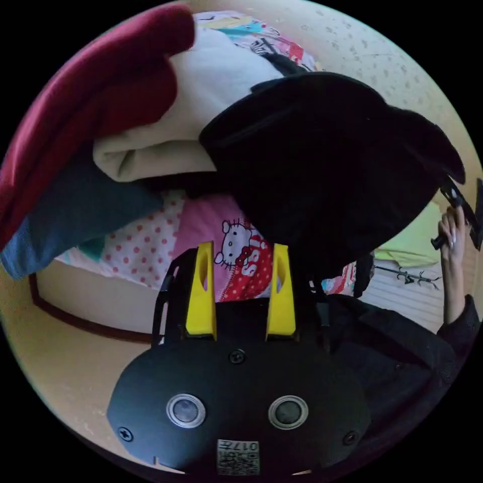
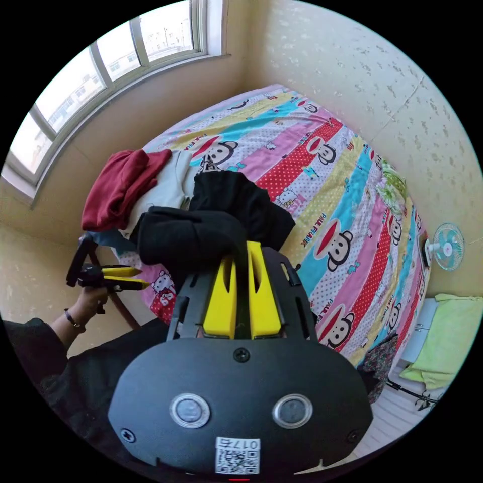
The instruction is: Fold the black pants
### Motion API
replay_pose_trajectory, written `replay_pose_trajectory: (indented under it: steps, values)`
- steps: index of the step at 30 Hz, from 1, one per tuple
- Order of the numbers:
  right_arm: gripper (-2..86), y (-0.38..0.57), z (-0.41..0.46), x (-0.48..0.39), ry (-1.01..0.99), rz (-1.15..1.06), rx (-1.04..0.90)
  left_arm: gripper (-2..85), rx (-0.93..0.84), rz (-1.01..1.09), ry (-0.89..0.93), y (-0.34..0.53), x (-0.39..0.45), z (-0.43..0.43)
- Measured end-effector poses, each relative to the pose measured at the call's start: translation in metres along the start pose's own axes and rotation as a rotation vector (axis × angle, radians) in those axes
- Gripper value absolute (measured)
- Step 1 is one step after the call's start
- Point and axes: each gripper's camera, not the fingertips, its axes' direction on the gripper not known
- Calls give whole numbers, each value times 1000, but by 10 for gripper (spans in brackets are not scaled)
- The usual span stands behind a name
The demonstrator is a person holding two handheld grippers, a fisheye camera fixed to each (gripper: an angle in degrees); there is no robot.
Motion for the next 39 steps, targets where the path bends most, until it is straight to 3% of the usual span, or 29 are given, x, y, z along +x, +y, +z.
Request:
replay_pose_trajectory:
  steps: [4,9,11,15,20,24,29,33,35,39]
  values:
    - [46,9,-75,-3,-13,-43,72,138,159,20,147,-5,9,19]
    - [43,71,-222,22,4,-35,217,33,367,178,111,22,83,-11]
    - [41,101,-290,28,53,-64,318,2,524,416,151,68,150,-56]
    - [38,169,-451,46,158,-21,545,-4,632,724,362,136,248,-127]
    - [35,240,-601,73,48,-42,884,1,667,1055,459,190,365,-162]
    - [34,255,-693,69,82,-184,1121,70,656,1088,350,204,411,-134]
    - [34,246,-770,73,44,-314,1261,200,724,998,452,223,421,-99]
    - [34,229,-816,97,-62,-309,1314,194,782,1052,568,225,438,-83]
    - [34,224,-833,114,-134,-290,1319,119,836,1091,714,236,449,-80]
    - [35,241,-870,164,-188,-251,1376,69,968,1145,743,255,475,-91]
